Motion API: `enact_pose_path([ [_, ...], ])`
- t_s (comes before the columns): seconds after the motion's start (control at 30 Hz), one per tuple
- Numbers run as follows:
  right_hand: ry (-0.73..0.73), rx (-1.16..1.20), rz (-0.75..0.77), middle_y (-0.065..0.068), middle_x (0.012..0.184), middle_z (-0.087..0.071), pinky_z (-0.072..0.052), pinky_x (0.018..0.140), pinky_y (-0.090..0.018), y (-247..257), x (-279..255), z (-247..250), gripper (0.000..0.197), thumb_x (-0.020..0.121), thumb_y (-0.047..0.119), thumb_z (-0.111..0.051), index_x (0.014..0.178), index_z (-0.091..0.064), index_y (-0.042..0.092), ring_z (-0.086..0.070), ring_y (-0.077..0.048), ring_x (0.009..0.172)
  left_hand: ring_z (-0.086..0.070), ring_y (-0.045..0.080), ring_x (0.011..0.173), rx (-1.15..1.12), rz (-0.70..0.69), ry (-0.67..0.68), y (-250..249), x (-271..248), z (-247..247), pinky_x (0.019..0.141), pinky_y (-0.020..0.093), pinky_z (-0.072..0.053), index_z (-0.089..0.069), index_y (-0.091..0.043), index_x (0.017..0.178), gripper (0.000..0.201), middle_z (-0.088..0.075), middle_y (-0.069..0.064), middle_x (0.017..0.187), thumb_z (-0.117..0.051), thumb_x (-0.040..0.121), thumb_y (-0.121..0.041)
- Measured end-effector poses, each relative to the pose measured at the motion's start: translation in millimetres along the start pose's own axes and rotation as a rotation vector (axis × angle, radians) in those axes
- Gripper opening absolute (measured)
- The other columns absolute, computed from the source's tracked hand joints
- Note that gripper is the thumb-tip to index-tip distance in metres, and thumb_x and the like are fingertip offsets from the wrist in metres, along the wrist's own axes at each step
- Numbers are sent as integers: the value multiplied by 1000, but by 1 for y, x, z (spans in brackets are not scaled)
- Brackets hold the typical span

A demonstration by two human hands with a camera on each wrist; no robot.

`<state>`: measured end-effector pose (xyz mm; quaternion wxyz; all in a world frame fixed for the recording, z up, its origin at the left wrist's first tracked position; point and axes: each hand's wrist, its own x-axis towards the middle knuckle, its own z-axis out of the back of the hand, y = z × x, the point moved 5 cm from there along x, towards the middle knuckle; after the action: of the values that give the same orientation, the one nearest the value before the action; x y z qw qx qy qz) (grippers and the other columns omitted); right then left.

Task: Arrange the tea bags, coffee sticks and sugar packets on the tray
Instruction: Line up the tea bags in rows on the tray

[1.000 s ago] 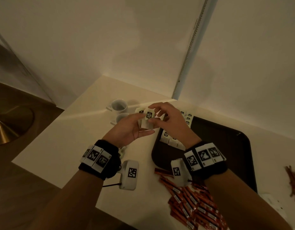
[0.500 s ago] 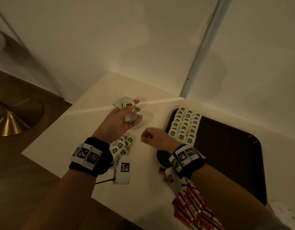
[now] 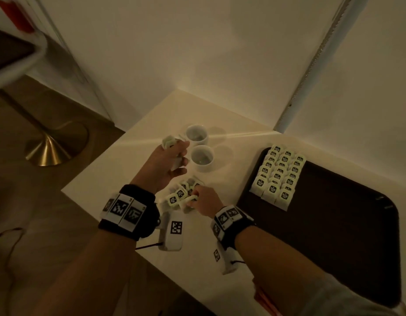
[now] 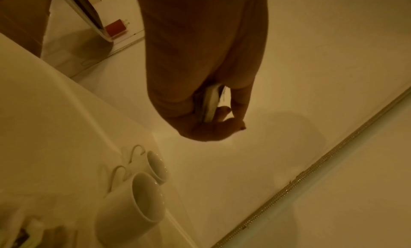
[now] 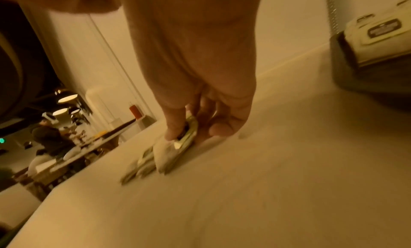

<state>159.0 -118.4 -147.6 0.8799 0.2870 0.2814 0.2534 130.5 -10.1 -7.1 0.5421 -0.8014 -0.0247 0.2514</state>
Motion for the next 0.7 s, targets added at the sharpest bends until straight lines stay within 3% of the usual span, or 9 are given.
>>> enact_pose_path([
  [0.1, -28, 69, 55, -16, 99, -66, -41, 77, -28, 4, -6, 33, 22, 83, 19, -68, 96, -66, 1, -59, -26, 92, -47, 9, 55, 189, -40, -50, 5, 2, 7, 49, 21, -45, -59, -20, 81, 11, -48, -3, 65, -63, 91, -22],
  [0.17, -77, 103, 95, -9, 94, -67, -45, 68, -21, 14, -13, 70, 21, 83, 21, -69, 97, -69, 6, -58, -18, 83, -46, 9, 55, 302, -71, -46, 8, 3, 6, 51, 21, -48, -68, -17, 89, 4, -51, -3, 62, -67, 88, -20],
  [0.23, -117, 121, 158, -1, 89, -63, -41, 57, -9, 29, -24, 113, 21, 85, 22, -68, 100, -70, 8, -56, -8, 73, -46, 8, 55, 373, -92, 7, 12, 3, -2, 54, 21, -49, -71, -14, 100, 15, -56, -4, 62, -68, 86, -19],
  [0.3, -144, 108, 225, 2, 83, -62, -41, 53, -6, 48, -37, 155, 20, 86, 22, -67, 99, -70, 9, -52, 3, 62, -51, 7, 58, 375, -104, 85, 17, 0, -20, 59, 21, -52, -71, -13, 106, 23, -64, -1, 72, -69, 85, -20],
  [0.47, -256, 65, 278, 1, 69, -63, -40, 50, -9, 85, -69, 236, 23, 74, 25, -79, 90, -68, 11, -52, 1, 51, -66, 12, 81, 91, -150, 181, 21, -5, -69, 68, 25, -56, -64, -4, 111, 24, -69, 4, 92, -62, 91, -17],
  [0.53, -267, 43, 265, 1, 68, -65, -45, 48, -13, 93, -79, 256, 18, 76, 23, -77, 85, -67, 11, -55, 0, 52, -67, 13, 82, -69, -118, 226, 21, -6, -87, 66, 25, -55, -62, -11, 106, 15, -70, 2, 95, -58, 92, -15],
  [0.6, -274, -21, 273, 7, 67, -64, -43, 51, -8, 100, -88, 269, 15, 78, 23, -76, 84, -70, 10, -56, 4, 54, -67, 12, 79, -192, -79, 266, 21, -7, -103, 63, 23, -54, -60, -16, 99, 8, -71, -2, 90, -56, 92, -16],
  [0.7, -325, -158, 282, 12, 66, -60, -39, 56, -5, 107, -98, 282, 17, 77, 27, -76, 80, -70, 12, -52, 6, 55, -69, 11, 80, -272, -38, 362, 19, -9, -123, 62, 22, -54, -59, -19, 101, 15, -73, -6, 92, -55, 88, -25],
])
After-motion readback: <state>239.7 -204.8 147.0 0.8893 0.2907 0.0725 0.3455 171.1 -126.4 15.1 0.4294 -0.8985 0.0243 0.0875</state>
